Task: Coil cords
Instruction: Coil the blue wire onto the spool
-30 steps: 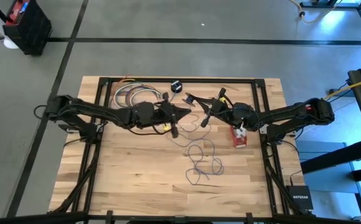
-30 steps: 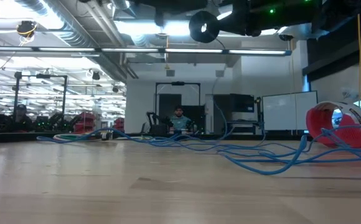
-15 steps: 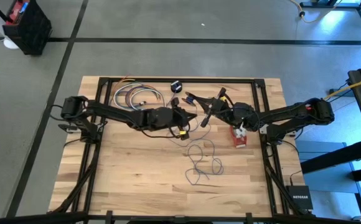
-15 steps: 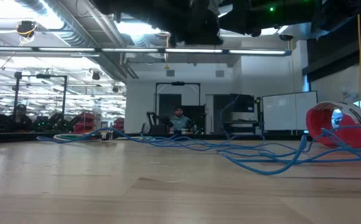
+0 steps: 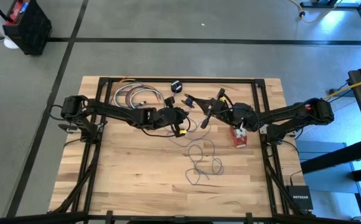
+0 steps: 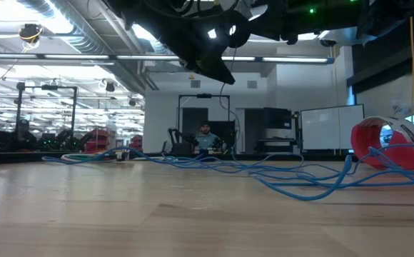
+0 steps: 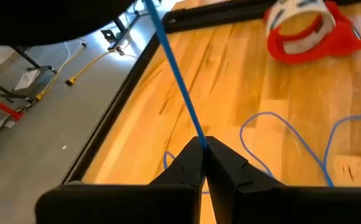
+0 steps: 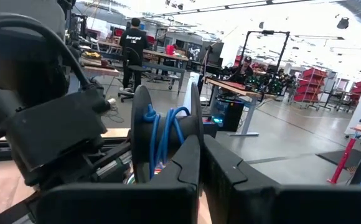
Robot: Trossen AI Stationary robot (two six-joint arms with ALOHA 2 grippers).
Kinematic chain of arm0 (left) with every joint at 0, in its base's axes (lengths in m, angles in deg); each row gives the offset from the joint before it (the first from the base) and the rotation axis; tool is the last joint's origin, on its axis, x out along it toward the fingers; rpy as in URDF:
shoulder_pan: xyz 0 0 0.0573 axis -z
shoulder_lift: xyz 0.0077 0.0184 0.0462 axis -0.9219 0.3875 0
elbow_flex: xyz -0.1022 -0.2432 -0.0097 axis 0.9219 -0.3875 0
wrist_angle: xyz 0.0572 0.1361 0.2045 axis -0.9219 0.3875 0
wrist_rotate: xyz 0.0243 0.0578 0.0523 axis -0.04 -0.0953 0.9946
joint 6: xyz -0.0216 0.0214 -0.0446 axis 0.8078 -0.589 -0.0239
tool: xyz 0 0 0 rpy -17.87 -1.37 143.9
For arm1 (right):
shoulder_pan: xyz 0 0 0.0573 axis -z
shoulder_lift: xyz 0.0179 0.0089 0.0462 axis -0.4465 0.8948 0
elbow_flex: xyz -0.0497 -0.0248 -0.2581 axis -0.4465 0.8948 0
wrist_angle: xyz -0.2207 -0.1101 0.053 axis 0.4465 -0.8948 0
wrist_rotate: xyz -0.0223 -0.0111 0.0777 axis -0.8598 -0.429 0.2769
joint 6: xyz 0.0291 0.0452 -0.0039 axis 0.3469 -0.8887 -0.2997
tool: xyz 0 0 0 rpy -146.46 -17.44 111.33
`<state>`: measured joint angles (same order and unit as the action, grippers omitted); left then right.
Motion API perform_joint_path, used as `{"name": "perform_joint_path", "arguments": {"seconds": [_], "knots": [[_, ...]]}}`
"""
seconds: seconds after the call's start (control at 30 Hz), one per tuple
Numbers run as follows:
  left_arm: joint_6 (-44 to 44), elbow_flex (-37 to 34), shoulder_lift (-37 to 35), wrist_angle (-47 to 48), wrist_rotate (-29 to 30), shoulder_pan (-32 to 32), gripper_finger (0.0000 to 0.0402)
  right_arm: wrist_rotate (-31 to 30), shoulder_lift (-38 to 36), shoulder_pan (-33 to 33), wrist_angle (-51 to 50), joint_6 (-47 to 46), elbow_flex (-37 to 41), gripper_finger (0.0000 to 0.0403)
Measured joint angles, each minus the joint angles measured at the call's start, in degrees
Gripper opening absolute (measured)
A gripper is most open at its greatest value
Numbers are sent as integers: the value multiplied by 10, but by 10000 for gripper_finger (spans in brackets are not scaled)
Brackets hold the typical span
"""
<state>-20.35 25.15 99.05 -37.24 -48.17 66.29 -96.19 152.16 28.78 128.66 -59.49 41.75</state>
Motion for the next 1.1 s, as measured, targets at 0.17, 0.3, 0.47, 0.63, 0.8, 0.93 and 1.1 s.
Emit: {"name": "perform_joint_path", "arguments": {"seconds": [0.17, 0.3, 0.47, 0.63, 0.8, 0.93, 1.1], "knots": [[-16, 0, -1, 22, 31, 0, 7, 0, 0, 0, -2, 0, 0, 12], [-9, 0, -1, 29, 31, 0, 13, 0, 0, 0, 5, -2, 0, 12], [-9, -3, 2, 58, 31, 5, 66, 0, -2, 0, 14, -2, -2, 12], [-8, -3, -18, 95, 31, 11, 132, -1, -2, 0, 10, -2, -2, 12], [7, -4, -66, 134, 23, 25, 155, -1, -2, 0, 9, -2, -1, 12], [-19, -48, -78, 45, -74, 11, 155, -1, -2, 0, 8, -1, -1, 12], [-55, -99, -52, -114, -109, -22, 155, -1, -1, 0, 10, -1, -1, 12]]}}
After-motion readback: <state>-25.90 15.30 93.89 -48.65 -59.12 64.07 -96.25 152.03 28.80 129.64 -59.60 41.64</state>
